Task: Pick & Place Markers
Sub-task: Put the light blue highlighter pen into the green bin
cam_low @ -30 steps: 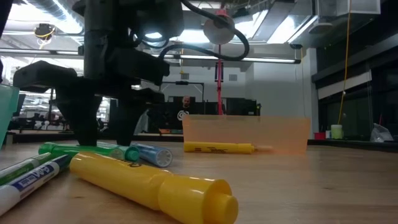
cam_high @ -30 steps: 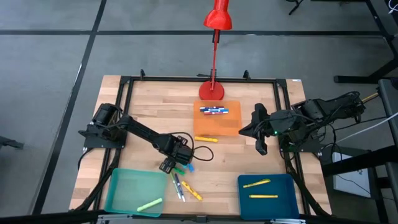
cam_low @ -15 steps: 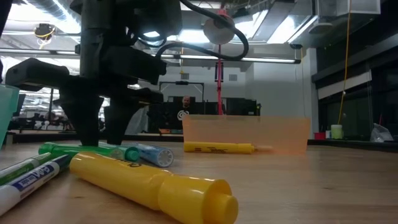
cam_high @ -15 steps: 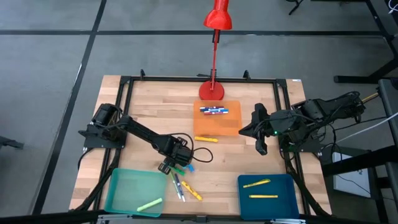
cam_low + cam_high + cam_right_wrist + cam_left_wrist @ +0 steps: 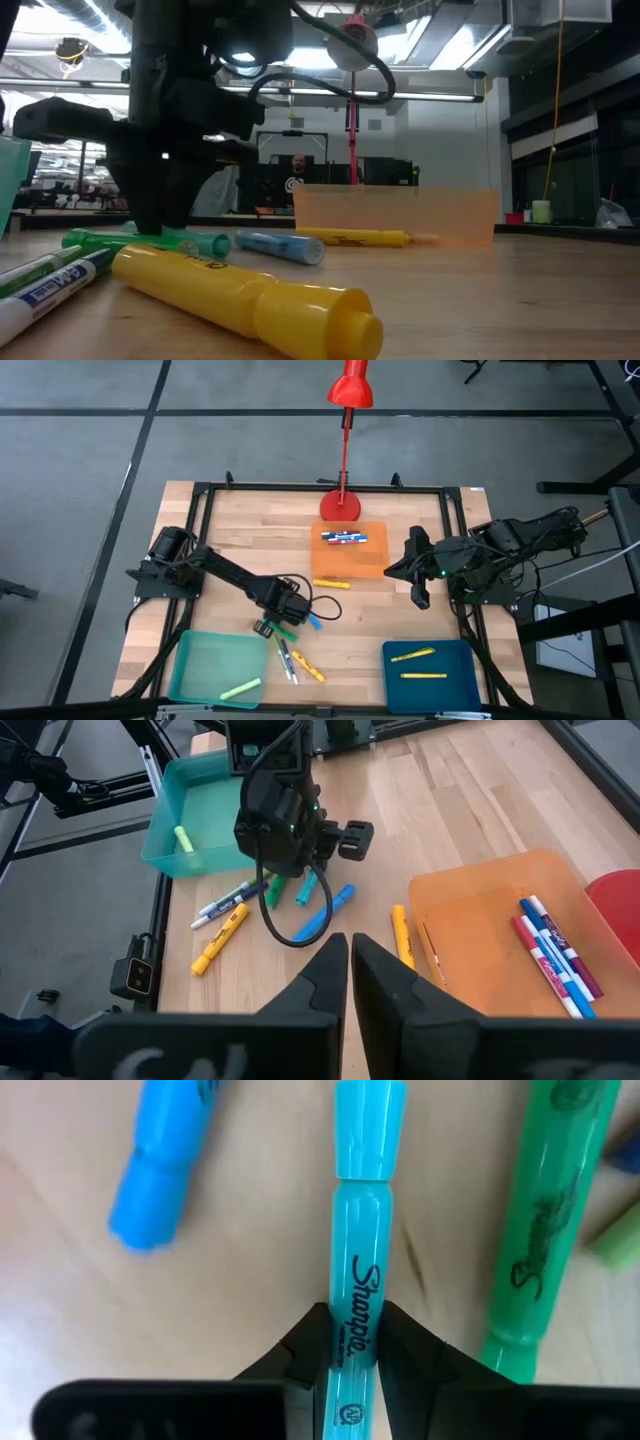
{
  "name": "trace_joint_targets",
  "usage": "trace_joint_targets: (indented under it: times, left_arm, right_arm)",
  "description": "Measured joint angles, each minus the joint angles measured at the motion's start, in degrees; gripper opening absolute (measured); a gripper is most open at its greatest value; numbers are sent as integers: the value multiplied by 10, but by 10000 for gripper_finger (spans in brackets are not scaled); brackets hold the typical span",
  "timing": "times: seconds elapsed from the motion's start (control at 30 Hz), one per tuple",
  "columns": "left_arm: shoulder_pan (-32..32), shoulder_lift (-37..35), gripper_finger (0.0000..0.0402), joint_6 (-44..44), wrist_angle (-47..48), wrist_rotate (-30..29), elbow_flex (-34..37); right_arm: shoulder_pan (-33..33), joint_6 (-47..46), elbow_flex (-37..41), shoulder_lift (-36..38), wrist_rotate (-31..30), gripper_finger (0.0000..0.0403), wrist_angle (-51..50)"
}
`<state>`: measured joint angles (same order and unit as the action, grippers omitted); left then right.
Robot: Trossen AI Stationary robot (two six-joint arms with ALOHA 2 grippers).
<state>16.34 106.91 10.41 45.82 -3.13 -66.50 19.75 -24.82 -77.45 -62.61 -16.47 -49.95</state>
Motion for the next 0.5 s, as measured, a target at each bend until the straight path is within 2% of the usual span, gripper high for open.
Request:
trace_joint_targets:
  times: [0.27, 0.5]
  left_arm:
    - [1, -9, 57, -2, 90, -8, -58]
    - [6, -43, 57, -26, 131, -17, -118]
  right_arm:
    - [0, 4, 0, 0, 0, 21, 0]
    - [0, 13, 0, 0, 0, 21, 0]
